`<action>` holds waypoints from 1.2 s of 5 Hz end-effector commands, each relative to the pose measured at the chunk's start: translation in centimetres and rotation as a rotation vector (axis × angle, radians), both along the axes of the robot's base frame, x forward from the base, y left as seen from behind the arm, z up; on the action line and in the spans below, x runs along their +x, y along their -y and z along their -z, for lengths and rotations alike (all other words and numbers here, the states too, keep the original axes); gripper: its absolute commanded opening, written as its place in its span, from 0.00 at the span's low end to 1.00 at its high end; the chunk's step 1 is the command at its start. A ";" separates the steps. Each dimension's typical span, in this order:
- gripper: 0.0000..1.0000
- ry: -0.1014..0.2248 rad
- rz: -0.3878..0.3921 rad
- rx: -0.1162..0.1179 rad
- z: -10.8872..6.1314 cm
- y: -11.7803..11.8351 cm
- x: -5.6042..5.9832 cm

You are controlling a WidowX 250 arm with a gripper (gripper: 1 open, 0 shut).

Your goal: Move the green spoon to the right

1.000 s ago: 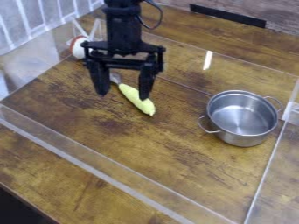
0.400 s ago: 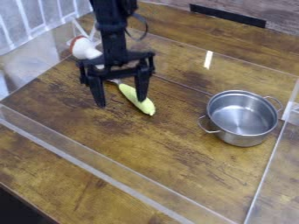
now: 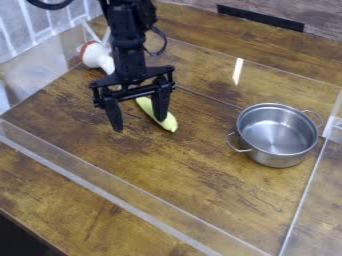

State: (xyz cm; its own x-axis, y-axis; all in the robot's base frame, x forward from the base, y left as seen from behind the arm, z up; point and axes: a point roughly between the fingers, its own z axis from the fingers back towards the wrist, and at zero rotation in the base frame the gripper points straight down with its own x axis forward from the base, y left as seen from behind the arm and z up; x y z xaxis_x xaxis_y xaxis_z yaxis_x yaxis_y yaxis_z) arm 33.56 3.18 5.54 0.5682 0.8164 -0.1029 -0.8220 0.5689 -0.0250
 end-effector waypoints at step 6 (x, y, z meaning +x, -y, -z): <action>1.00 0.029 -0.006 0.027 -1.5 -0.3 2.7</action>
